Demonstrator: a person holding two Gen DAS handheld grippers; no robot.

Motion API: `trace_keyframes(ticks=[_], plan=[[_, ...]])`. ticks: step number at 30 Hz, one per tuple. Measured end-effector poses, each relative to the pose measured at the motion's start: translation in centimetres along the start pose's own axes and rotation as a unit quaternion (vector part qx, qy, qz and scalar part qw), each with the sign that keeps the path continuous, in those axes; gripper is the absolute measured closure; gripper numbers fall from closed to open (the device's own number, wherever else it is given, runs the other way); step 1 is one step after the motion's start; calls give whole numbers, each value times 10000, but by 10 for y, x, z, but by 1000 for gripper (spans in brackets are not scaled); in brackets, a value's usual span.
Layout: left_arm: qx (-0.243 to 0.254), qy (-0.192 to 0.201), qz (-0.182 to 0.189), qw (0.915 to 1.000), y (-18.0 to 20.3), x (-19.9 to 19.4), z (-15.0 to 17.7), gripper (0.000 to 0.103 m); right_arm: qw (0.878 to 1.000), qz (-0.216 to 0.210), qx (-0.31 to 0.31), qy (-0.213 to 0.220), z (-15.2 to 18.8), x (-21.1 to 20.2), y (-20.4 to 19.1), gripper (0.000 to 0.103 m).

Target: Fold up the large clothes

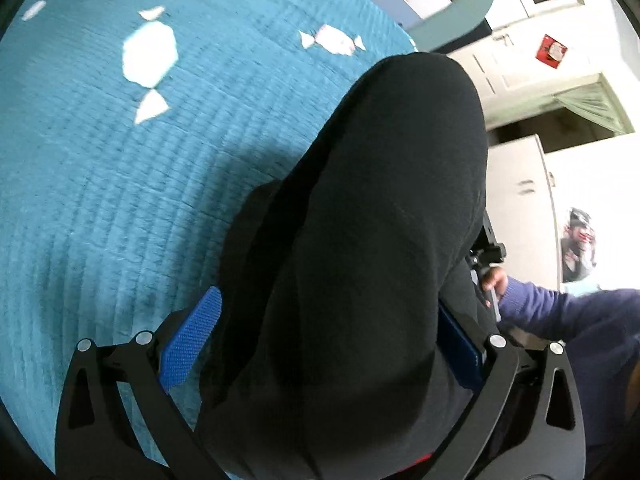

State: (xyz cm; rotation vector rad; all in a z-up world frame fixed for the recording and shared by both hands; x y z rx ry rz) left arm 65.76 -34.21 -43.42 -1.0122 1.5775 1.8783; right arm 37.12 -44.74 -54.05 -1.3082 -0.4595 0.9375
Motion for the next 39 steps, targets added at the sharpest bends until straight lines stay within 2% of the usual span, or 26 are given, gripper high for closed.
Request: trace_keyframes(ticks=[5, 7, 8, 9, 13, 15, 17, 19, 20, 22, 23, 25, 27, 29, 31, 33, 35, 37, 39], plan=[[19, -608, 325, 9976, 5, 3, -6, 3, 9998, 4, 157, -102, 13, -6, 7, 7], [57, -674, 404, 9969, 4, -2, -10, 3, 9996, 25, 216, -154, 13, -9, 9, 7], [-11, -661, 617, 9959, 5, -8, -13, 3, 9996, 37, 237, -174, 15, -12, 12, 7], [-46, -668, 671, 9955, 4, -12, -17, 3, 9994, 39, 272, -200, 17, -15, 16, 7], [-5, -1036, 701, 9921, 1, -5, -26, 3, 9987, 91, 405, -281, 20, -21, 21, 7], [84, -1099, 807, 9906, 6, -8, -34, 3, 9983, 121, 463, -324, 20, -24, 22, 7], [230, -898, 1040, 9902, 18, -21, -49, 3, 9979, 176, 480, -397, 9, -22, 30, 7], [362, -612, 1055, 9919, 22, -38, -64, 3, 9974, 268, 440, -511, 11, -24, 31, 7], [345, -610, 977, 9927, 17, -37, -71, 3, 9972, 283, 450, -531, 12, -25, 31, 7], [41, -946, 1015, 9903, 3, -18, -76, 3, 9966, 365, 517, -525, 9, -29, 36, 7], [-135, -1130, 1323, 9847, -1, -6, -74, 3, 9963, 447, 525, -507, 10, -30, 36, 7], [-184, -1143, 1462, 9825, -5, 7, -74, 3, 9958, 613, 472, -483, 11, -32, 37, 7], [-159, -1050, 1167, 9875, -14, 17, -73, 3, 9953, 729, 459, -448, 8, -36, 39, 7], [-366, -1206, 1453, 9813, -17, 25, -67, 3, 9950, 827, 371, -422, 9, -37, 41, 7], [-201, -1121, 1153, 9868, -18, 26, -68, 3, 9949, 850, 377, -379, 8, -39, 45, 7], [-267, -1181, 845, 9890, -23, 39, -67, 3, 9949, 826, 531, -245, 5, -43, 52, 7], [-632, -1266, 1129, 9835, -32, 56, -67, 3, 9949, 789, 614, -139, 1, -46, 57, 7], [-938, -1231, 1784, 9717, -40, 71, -66, 2, 9953, 629, 733, -115, -7, -46, 64, 6], [-1080, -1129, 2134, 9644, -43, 80, -65, 2, 9955, 523, 785, -106, -14, -45, 69, 5]])
Point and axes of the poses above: each gripper's, at about its wrist camera, not at the fingertips, and x roughly the way its jaws point, y to its right, z to its underside, the point moved 8 cm from there along x, roughly the way its jaws point, and after that the axes turned 15 degrees about -y, right-handed, at the moved point
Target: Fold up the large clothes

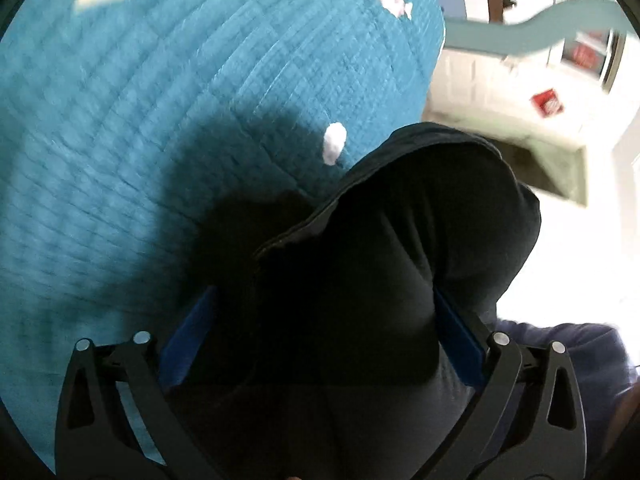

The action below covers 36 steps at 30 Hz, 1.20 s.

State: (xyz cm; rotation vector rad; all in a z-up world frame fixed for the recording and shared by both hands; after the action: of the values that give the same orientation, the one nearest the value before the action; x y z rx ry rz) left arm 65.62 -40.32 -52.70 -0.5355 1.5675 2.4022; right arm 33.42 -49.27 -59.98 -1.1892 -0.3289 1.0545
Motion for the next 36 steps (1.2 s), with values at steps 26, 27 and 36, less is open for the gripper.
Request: trace_keyframes(ticks=[26, 27, 36], plan=[[863, 1084, 349, 9897, 103, -71, -29, 4, 9903, -481, -1251, 376, -70, -120, -96, 29], [952, 1178, 302, 9880, 115, -79, -37, 4, 9883, -482, -1371, 461, -82, -134, -103, 29], [246, 2077, -1049, 9723, 134, -135, -158, 3, 9911, 533, -870, 857, -234, -206, -42, 23]])
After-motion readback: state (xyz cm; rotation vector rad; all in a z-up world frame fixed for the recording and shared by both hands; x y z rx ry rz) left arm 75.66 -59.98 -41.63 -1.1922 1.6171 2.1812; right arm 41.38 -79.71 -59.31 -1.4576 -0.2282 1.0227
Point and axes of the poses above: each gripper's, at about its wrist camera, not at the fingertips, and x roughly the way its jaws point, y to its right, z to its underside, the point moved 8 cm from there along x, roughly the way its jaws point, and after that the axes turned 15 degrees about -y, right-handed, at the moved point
